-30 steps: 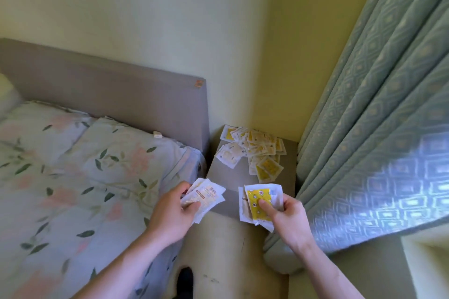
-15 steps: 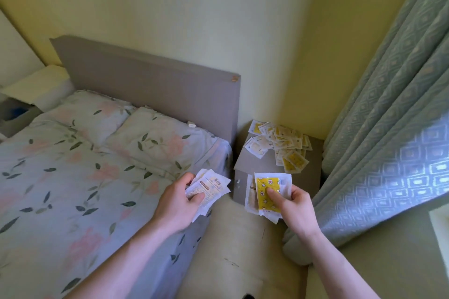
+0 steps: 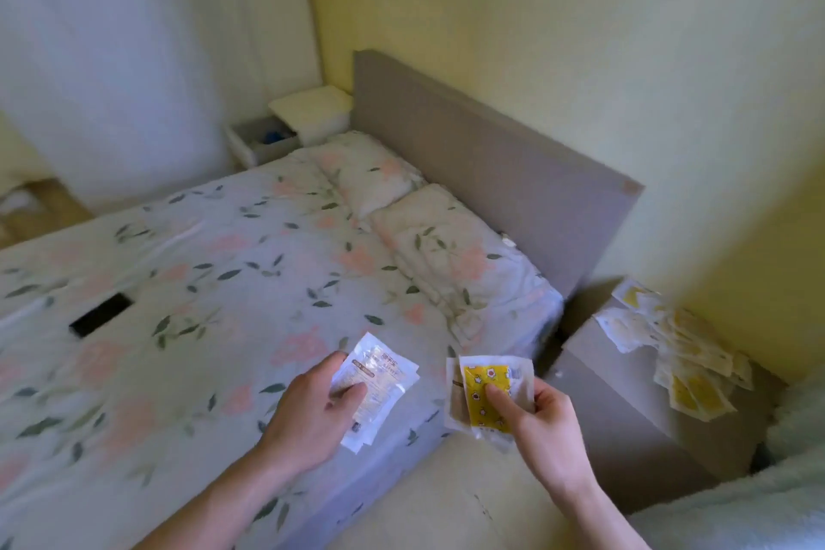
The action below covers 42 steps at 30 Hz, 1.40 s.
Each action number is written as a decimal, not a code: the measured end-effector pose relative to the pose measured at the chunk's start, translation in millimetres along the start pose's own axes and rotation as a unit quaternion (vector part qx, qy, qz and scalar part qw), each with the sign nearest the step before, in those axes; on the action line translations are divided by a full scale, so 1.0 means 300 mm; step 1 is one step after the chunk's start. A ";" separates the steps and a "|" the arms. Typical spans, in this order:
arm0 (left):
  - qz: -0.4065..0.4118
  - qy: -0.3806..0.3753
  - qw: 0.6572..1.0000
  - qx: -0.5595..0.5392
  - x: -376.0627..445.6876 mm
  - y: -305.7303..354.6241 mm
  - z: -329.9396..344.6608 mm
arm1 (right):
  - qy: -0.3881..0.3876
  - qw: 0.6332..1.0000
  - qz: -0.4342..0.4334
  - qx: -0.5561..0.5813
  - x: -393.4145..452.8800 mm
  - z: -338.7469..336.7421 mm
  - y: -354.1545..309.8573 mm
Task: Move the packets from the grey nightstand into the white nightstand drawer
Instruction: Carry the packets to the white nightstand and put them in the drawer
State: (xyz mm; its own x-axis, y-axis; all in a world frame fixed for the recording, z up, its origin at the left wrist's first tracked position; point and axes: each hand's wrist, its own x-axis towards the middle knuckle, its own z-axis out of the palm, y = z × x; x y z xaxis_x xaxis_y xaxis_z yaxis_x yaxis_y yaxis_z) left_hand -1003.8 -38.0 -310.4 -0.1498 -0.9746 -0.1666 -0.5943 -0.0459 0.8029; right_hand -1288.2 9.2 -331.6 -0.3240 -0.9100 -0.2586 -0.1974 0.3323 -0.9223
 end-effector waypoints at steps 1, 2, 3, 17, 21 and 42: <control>-0.022 0.019 1.000 -0.004 -0.041 -0.045 -0.034 | -0.021 1.000 0.000 -0.006 0.005 0.056 0.006; -0.039 0.035 0.999 -0.004 -0.085 -0.091 -0.069 | -0.043 0.999 -0.004 -0.009 -0.002 0.115 0.011; -0.052 0.046 0.998 -0.003 -0.133 -0.134 -0.105 | -0.064 0.998 -0.013 -0.009 -0.019 0.176 0.009; -0.129 0.209 0.962 0.123 -0.841 -0.678 -0.834 | -0.262 0.959 -0.102 -0.036 -0.568 1.040 -0.302; -0.114 0.240 0.957 0.117 -1.065 -0.883 -1.059 | -0.270 0.954 -0.124 -0.049 -0.809 1.316 -0.335; -0.139 0.289 0.945 0.057 -1.414 -1.548 -2.072 | -0.324 0.932 -0.157 -0.032 -1.280 2.570 -0.583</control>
State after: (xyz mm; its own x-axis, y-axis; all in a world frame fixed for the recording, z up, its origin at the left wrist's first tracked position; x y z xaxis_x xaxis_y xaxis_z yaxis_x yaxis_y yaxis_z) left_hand -173.2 260.4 -256.8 0.4627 -0.8865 0.0043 -0.6330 -0.3269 0.7018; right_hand -416.1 109.5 -292.6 0.3828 -0.9164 -0.1167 -0.2500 0.0189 -0.9681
